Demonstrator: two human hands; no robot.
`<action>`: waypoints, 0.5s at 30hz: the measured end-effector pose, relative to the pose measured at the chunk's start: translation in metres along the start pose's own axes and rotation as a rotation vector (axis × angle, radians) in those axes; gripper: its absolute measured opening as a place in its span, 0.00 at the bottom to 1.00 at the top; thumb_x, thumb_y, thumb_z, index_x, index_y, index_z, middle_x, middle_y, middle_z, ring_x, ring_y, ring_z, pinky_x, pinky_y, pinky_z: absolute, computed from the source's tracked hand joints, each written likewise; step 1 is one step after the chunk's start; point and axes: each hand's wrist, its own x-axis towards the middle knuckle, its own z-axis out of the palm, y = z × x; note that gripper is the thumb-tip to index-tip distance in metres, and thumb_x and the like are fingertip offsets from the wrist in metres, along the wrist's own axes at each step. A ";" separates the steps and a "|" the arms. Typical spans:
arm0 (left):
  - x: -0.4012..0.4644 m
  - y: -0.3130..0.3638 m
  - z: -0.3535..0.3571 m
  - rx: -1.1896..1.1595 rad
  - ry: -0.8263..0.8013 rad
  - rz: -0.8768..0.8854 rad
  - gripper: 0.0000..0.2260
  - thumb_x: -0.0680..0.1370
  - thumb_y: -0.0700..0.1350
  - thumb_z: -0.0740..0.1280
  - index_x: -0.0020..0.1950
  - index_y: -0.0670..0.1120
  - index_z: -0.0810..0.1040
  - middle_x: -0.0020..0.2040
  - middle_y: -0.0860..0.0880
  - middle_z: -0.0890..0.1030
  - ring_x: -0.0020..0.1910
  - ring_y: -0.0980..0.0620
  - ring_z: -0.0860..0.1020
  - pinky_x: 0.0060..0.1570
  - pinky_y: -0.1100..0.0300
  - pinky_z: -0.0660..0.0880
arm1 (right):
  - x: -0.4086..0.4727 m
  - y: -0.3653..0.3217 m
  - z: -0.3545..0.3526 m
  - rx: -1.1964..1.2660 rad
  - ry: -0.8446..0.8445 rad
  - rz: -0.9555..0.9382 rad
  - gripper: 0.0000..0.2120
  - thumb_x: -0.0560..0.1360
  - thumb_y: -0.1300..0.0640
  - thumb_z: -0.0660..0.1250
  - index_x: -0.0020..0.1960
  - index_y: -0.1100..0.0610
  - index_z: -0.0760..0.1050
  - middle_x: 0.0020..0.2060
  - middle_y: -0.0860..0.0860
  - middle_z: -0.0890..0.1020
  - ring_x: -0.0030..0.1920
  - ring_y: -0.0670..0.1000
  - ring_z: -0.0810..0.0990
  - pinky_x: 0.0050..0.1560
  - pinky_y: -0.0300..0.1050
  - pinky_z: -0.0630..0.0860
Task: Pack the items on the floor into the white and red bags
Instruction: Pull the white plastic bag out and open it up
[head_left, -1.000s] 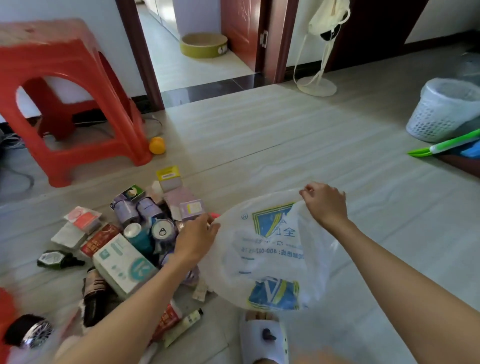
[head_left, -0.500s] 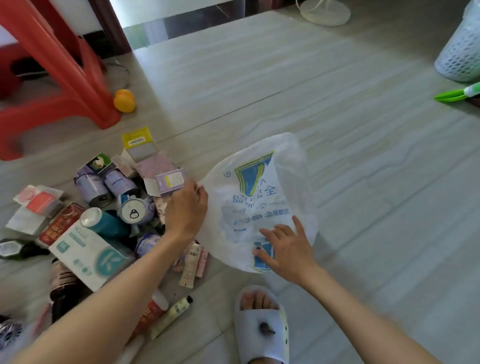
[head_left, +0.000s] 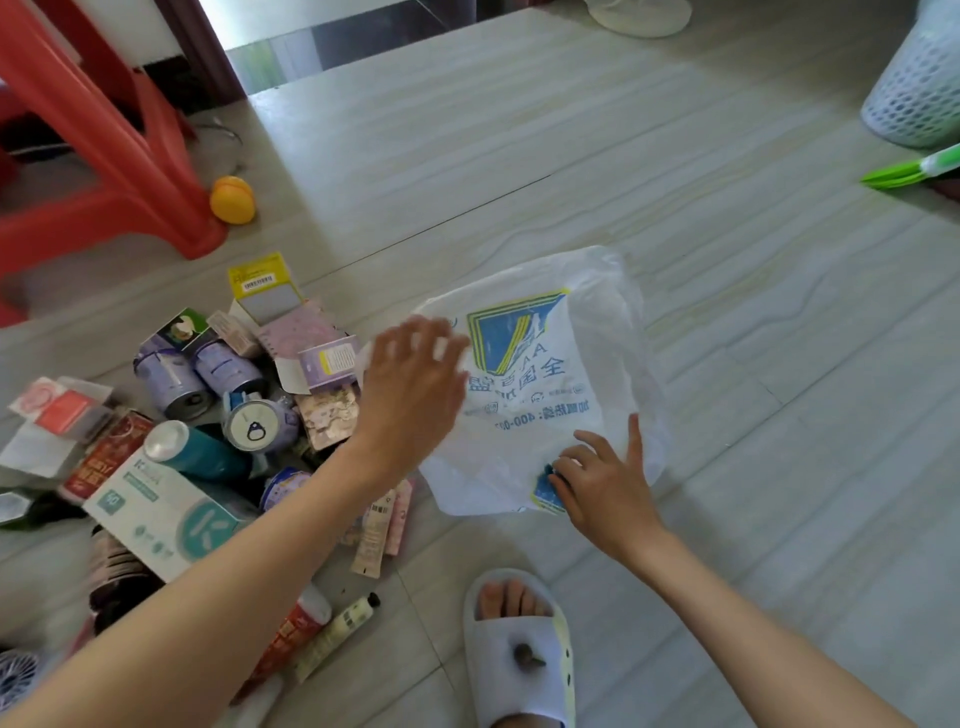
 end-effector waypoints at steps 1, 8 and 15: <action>0.000 0.010 -0.002 -0.024 -0.178 0.132 0.17 0.76 0.54 0.56 0.60 0.47 0.73 0.56 0.44 0.78 0.57 0.45 0.73 0.57 0.52 0.67 | 0.000 -0.002 0.001 0.001 -0.011 -0.003 0.16 0.72 0.51 0.55 0.34 0.53 0.79 0.33 0.48 0.81 0.47 0.54 0.82 0.66 0.65 0.51; -0.045 0.031 0.008 0.062 -0.703 0.423 0.13 0.62 0.47 0.76 0.44 0.52 0.81 0.41 0.51 0.80 0.47 0.49 0.79 0.59 0.45 0.71 | -0.007 -0.015 -0.011 0.236 0.040 -0.024 0.16 0.73 0.49 0.58 0.42 0.55 0.81 0.36 0.50 0.83 0.37 0.52 0.82 0.40 0.44 0.73; -0.052 0.019 0.005 -0.012 -0.497 0.410 0.14 0.56 0.39 0.75 0.36 0.53 0.80 0.32 0.55 0.78 0.39 0.52 0.79 0.49 0.53 0.77 | 0.092 -0.022 -0.054 0.111 -0.084 -0.332 0.22 0.70 0.60 0.70 0.63 0.59 0.73 0.57 0.60 0.78 0.55 0.61 0.78 0.53 0.55 0.75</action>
